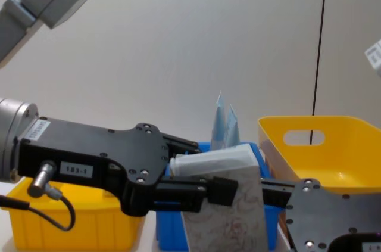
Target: Bimanual collaborative sorting of washing and personal care products
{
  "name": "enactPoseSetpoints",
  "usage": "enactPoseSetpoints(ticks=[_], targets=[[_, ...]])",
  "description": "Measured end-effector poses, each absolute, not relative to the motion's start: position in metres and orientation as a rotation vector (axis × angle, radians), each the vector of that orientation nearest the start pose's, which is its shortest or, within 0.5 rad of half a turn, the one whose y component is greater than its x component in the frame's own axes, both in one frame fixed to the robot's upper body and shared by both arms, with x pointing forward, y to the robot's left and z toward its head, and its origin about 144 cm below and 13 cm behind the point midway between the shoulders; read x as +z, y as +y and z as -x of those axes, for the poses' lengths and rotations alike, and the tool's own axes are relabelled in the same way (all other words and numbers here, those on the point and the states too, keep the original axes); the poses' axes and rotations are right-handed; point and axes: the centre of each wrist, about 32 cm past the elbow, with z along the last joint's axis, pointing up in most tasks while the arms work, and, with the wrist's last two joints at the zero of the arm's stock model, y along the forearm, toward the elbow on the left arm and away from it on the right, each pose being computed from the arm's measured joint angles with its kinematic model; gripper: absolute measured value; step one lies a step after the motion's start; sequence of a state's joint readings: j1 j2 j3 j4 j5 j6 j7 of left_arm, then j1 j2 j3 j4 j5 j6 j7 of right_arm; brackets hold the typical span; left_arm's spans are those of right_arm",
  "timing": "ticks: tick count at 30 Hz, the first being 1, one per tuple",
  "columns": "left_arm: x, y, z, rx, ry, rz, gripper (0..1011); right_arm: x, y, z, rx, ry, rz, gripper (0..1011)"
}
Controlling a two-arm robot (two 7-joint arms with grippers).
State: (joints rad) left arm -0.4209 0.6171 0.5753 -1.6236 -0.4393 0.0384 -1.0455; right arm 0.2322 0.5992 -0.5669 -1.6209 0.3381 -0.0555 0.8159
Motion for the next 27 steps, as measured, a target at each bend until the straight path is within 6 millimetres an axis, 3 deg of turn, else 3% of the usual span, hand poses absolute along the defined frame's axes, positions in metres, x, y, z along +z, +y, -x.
enactPoseSetpoints(ticks=[8,20,27], targets=[[1.2491,0.245,-0.5191,0.049,-0.192,-0.228,363,1.1811,-0.2395,-0.4774,-0.243,-0.163,0.24,861],[1.2491,0.2449,-0.5191,0.046,-0.191,-0.228,363,1.181,-0.2385,-0.4774,-0.244,-0.162,0.242,485],[1.2492,0.2449,-0.5191,0.047,-0.191,-0.227,363,1.1808,-0.2379,-0.4773,-0.241,-0.161,0.242,373]])
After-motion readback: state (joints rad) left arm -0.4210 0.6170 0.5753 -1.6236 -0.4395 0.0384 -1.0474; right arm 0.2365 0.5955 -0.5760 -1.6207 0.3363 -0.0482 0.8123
